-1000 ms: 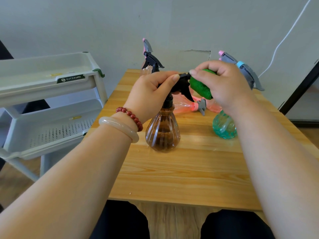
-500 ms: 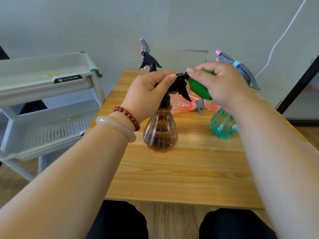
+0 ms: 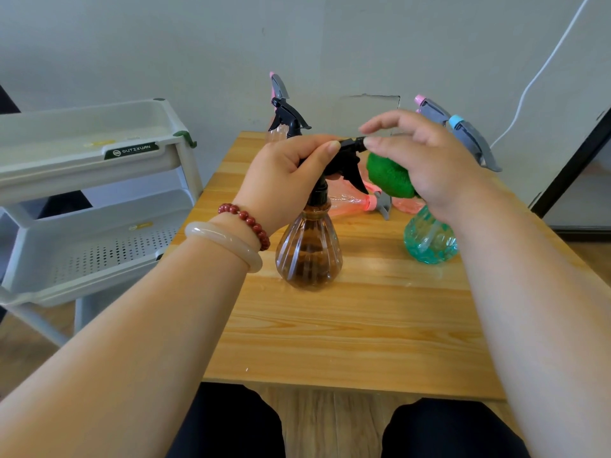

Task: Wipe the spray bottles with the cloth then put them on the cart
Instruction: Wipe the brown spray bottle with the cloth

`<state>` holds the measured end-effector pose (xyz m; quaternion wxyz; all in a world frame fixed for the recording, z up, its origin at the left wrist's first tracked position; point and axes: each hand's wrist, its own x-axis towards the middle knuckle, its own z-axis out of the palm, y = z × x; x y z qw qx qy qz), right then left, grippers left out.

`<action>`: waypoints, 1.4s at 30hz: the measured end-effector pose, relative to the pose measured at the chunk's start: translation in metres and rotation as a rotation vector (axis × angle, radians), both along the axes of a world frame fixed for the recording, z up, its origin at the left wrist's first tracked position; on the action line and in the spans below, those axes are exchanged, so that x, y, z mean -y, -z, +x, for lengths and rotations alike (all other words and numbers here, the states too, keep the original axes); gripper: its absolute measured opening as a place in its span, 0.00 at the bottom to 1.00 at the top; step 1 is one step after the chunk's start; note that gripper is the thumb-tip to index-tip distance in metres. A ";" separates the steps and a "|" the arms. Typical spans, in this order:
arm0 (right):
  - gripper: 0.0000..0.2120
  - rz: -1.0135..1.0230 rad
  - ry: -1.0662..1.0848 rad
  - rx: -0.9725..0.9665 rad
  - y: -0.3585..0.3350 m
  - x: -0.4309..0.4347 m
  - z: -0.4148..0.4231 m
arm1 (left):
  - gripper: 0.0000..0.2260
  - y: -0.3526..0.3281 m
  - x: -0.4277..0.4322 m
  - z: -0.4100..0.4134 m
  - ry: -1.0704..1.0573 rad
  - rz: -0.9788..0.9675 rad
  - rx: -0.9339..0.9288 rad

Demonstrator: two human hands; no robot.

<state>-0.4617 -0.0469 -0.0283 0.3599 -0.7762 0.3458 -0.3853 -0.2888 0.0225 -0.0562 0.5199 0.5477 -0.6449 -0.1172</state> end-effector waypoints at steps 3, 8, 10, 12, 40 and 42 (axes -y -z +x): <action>0.16 -0.064 0.041 -0.067 0.002 0.000 0.003 | 0.10 0.000 0.000 -0.001 -0.004 -0.006 -0.001; 0.07 -0.047 0.014 -0.015 0.000 0.001 0.003 | 0.09 0.000 -0.001 -0.001 0.001 -0.018 -0.010; 0.13 -0.083 0.029 -0.065 0.002 0.002 0.004 | 0.09 0.000 -0.001 -0.001 -0.001 -0.018 -0.002; 0.11 -0.057 0.023 -0.060 0.002 0.001 0.004 | 0.09 0.000 0.000 -0.001 0.002 -0.015 -0.002; 0.05 -0.103 0.086 0.036 0.008 -0.002 0.008 | 0.10 0.000 -0.001 -0.001 0.004 -0.008 -0.013; 0.07 -0.126 0.101 0.027 0.008 -0.002 0.009 | 0.10 0.000 -0.001 -0.001 -0.001 -0.004 -0.016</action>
